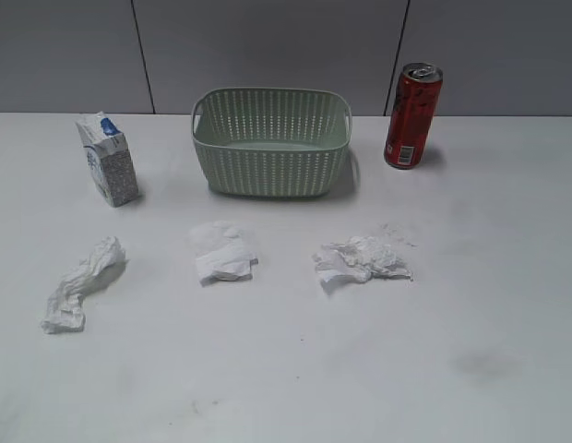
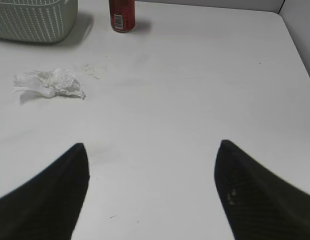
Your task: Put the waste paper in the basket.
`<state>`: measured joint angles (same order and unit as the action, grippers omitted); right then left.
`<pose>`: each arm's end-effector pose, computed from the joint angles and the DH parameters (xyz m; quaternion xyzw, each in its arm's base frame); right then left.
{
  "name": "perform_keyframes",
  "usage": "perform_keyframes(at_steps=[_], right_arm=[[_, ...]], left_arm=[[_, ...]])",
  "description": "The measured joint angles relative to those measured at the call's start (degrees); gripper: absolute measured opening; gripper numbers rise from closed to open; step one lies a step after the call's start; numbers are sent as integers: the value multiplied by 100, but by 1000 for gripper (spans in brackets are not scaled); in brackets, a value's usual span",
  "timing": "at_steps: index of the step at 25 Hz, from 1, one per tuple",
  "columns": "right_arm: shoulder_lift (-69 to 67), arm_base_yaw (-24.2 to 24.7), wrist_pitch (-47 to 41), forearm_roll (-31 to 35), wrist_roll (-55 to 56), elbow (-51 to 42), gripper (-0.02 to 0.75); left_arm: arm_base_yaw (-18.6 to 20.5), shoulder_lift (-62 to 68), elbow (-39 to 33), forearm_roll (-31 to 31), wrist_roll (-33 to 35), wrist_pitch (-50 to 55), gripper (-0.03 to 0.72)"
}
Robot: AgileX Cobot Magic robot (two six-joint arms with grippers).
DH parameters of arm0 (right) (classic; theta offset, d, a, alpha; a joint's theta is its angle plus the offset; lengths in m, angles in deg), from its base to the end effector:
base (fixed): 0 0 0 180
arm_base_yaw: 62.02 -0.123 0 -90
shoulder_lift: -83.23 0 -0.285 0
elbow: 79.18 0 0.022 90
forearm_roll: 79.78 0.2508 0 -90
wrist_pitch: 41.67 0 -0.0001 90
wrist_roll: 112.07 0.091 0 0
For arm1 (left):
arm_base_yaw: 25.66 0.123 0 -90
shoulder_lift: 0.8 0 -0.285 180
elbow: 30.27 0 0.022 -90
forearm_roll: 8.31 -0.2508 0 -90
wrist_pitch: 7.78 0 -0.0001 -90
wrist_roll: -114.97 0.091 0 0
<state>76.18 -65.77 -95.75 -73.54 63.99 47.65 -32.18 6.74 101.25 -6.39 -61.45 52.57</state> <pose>0.0060 0.0084 0.2645 -0.0533 0.8372 0.0535 0.5417 -0.0057 -0.0020 0.2783 0.0754 0.8463 -0.0303 0.5265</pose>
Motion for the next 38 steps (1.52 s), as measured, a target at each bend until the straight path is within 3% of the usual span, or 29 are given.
perform_keyframes(at_steps=[9, 24, 38], right_arm=[[0, 0, 0, 0, 0, 0, 591], [0, 0, 0, 0, 0, 0, 591], [0, 0, 0, 0, 0, 0, 590]], left_arm=[[0, 265, 149, 0, 0, -707, 556], [-28, 2599, 440, 0, 0, -3008, 556], [-1038, 4847, 1388, -50, 465, -3158, 552]])
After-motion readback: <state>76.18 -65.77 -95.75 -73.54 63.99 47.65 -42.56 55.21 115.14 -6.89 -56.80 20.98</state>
